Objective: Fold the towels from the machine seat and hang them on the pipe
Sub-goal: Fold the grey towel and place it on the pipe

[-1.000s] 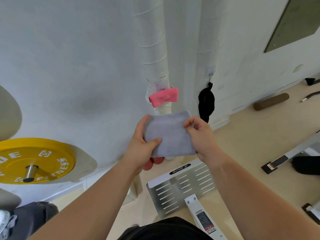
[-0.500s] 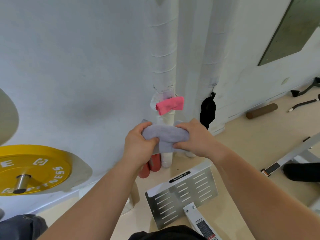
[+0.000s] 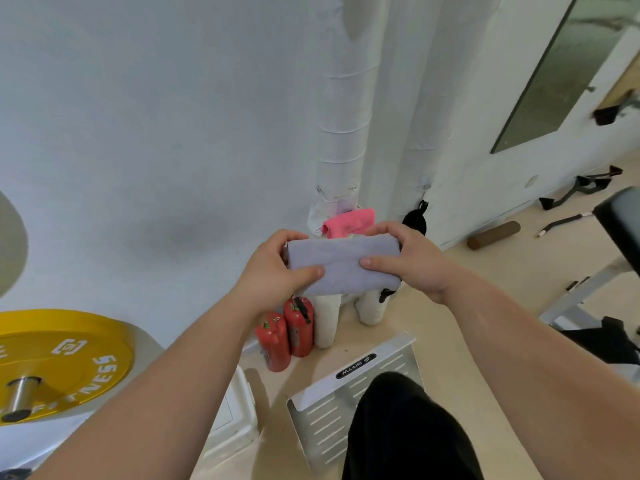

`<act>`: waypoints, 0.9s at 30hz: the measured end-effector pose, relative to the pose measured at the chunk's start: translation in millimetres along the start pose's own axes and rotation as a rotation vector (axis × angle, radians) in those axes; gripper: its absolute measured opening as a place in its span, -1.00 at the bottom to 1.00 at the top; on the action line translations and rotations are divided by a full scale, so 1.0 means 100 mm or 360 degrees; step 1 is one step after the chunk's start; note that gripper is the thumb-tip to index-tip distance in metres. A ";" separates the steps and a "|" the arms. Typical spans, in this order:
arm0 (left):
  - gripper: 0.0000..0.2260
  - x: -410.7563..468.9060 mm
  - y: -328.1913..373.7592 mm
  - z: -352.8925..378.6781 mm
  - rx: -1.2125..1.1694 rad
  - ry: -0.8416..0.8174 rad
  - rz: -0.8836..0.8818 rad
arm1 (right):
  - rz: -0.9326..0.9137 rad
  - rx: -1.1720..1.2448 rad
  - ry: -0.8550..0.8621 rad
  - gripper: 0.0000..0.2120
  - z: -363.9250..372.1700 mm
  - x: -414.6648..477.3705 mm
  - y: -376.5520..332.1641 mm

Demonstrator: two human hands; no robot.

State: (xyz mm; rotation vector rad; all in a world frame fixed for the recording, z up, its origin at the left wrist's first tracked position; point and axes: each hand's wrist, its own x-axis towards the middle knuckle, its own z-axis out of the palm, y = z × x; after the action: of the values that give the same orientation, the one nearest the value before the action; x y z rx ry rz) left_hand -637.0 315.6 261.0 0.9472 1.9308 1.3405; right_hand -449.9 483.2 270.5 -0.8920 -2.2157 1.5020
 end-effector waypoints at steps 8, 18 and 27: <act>-0.45 0.12 0.13 -0.07 -0.0444 0.0024 -0.0033 | 0.0016 0.0172 0.0317 -0.62 0.12 0.05 -0.44; -0.51 0.44 0.45 -0.12 -0.0472 0.0356 0.0117 | -0.0134 0.0447 0.0026 -0.31 -0.14 0.48 -0.63; -0.35 1.25 1.42 0.91 -0.0388 0.0420 0.0614 | -0.0700 0.0486 0.0327 -0.74 -1.66 1.11 -0.60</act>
State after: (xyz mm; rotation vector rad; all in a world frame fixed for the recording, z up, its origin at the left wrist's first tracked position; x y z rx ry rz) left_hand -605.0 499.3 358.0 1.1005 1.7682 1.9593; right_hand -456.9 659.5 382.4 -0.4076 -1.8175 1.4083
